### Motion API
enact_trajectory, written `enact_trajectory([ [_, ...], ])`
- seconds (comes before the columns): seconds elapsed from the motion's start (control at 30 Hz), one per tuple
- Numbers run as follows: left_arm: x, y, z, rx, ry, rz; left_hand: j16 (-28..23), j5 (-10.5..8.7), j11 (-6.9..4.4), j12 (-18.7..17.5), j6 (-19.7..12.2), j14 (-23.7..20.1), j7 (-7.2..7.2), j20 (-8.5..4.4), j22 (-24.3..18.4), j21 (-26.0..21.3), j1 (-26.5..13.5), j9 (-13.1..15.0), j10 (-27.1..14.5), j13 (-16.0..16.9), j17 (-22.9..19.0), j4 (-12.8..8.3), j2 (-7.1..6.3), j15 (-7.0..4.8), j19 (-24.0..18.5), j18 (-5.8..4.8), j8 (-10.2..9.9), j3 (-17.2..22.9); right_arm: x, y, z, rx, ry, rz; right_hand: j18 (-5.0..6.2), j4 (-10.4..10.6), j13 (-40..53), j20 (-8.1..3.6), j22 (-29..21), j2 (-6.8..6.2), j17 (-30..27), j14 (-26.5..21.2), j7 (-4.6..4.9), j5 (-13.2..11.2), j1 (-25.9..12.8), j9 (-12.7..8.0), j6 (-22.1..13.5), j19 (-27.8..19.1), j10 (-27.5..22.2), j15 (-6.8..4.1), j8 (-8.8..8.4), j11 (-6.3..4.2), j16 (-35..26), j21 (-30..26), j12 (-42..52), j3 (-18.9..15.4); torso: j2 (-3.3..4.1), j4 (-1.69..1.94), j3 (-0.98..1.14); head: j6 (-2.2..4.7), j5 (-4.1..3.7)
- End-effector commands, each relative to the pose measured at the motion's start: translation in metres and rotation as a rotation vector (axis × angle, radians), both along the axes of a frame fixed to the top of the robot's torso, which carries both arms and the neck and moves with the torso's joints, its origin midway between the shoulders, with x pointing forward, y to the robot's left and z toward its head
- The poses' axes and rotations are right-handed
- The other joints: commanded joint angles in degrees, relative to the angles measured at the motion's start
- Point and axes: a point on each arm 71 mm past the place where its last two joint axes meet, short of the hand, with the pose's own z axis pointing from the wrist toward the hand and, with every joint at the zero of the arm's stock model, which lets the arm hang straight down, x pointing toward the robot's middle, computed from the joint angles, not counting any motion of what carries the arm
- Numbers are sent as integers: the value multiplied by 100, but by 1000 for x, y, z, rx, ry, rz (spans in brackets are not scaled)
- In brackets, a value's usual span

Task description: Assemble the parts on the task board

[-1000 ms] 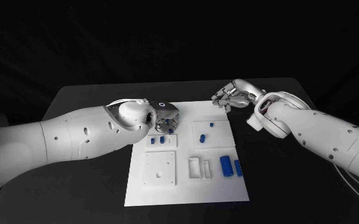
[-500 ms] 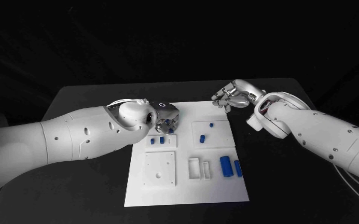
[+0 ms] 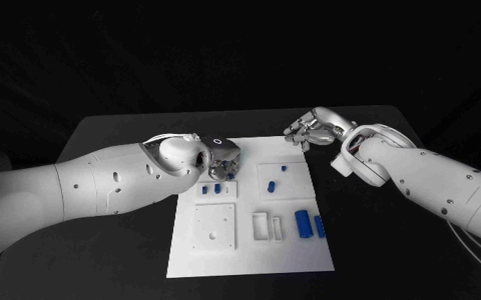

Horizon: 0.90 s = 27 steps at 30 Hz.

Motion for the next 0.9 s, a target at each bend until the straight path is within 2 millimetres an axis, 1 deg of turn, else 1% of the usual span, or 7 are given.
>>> enact_trajectory([
  [0.03,-1,7,-13,53,31,29,-37,-42,7,-39,-57,40,30,-3,100,-40,18,-15,-4,-8,4,16,-54,0,30,24,-39,-20,0,1,0,6,1,11,-48,-2,8,0,-8,-6,-7,-57,5,37,-66,-5,-50,49,252,3,-18,-28,17,-34,-24,-40,0,0,2,6,0],
  [0.17,-1,7,-13,53,30,29,-22,-55,-1,-40,30,57,13,-4,104,-54,71,-11,9,-10,46,5,-51,-4,42,26,-33,-9,0,1,1,6,1,10,-48,-2,8,0,-8,-6,-7,-57,5,37,-66,-5,-50,49,252,3,-18,-28,17,-34,-24,-40,-1,-2,-1,17,3],
  [0.3,-1,7,-13,44,22,28,0,-49,-17,-33,171,84,-18,-12,113,-54,116,-7,23,-8,101,7,26,-15,58,27,-37,-10,-1,1,1,7,0,10,-49,-4,10,-1,-10,-7,-10,-56,5,48,-71,-5,-53,59,253,3,-19,-29,19,-50,-24,-48,0,-1,0,31,8],
  [0.37,-1,7,-12,35,13,26,32,-39,-30,-29,241,130,-35,-16,117,-43,145,-4,54,-8,178,1,76,-22,77,32,-34,-11,-1,1,1,7,-1,10,-49,-4,10,-1,-10,-7,-10,-56,5,48,-71,-5,-53,59,253,3,-19,-29,19,-50,-24,-48,1,-1,0,39,9],
  [0.5,0,9,-9,8,-10,23,69,-36,-57,-48,334,243,-68,-31,115,-13,128,-3,149,-11,341,24,128,-45,129,37,-35,-84,-1,2,1,8,-1,10,-49,-4,10,-1,-10,-7,-10,-56,5,48,-71,-5,-53,59,253,3,-19,-29,19,-50,-24,-48,2,-4,2,54,22],
  [0.73,-1,14,-2,-105,-45,21,128,-43,-96,-73,474,413,-118,-61,117,50,128,1,292,42,676,43,177,-79,205,30,-33,-199,0,1,1,7,-2,8,-51,-3,14,0,-11,-7,-14,-55,4,58,-79,-5,-52,70,253,3,-18,-30,22,-68,-21,-60,0,-4,1,54,12],
  [0.9,-2,18,3,-195,-48,33,115,-34,-102,-108,470,459,-116,-77,116,81,143,-1,329,76,778,23,202,-90,221,27,-37,-221,0,0,1,7,-1,8,-51,-3,14,0,-11,-7,-14,-55,4,58,-79,-5,-52,70,253,3,-18,-30,22,-68,-21,-60,4,-2,-1,53,13],
])
